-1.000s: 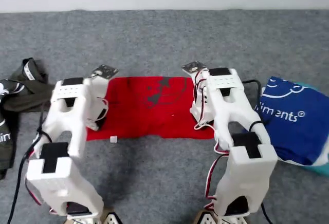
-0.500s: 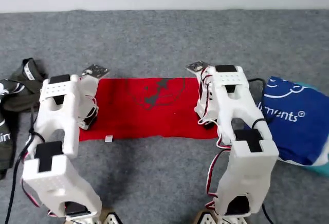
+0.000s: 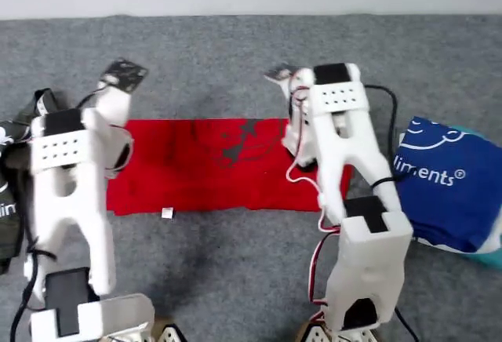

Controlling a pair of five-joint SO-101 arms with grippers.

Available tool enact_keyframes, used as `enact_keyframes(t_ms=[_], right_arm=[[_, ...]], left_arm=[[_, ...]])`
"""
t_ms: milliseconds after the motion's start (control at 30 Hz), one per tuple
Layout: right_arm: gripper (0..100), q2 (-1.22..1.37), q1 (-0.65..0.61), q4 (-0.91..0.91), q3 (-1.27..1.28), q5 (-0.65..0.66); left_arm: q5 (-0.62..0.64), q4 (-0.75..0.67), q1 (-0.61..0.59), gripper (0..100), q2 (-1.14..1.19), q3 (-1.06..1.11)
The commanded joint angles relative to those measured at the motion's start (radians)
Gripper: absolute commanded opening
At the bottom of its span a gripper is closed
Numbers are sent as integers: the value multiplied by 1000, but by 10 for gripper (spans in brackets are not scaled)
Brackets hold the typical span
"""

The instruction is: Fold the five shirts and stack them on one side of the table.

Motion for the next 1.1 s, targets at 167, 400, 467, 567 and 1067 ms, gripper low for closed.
enact_keyframes(t_ms=[167, 400, 467, 567, 1067], right_arm=[[15, -4, -160, 30, -190, -28], [15, -4, -191, 30, -189, -41], [15, -4, -177, 39, -187, -41], [15, -7, -139, 42, -187, -40], [15, -13, 19, 45, -187, -40]], left_arm=[[55, 9, -236, 10, -12, -7], [201, -17, -206, 85, 61, -7], [272, -48, -153, 127, 92, -8], [371, -109, -104, 170, 143, -10], [420, -193, -72, 190, 470, -186]])
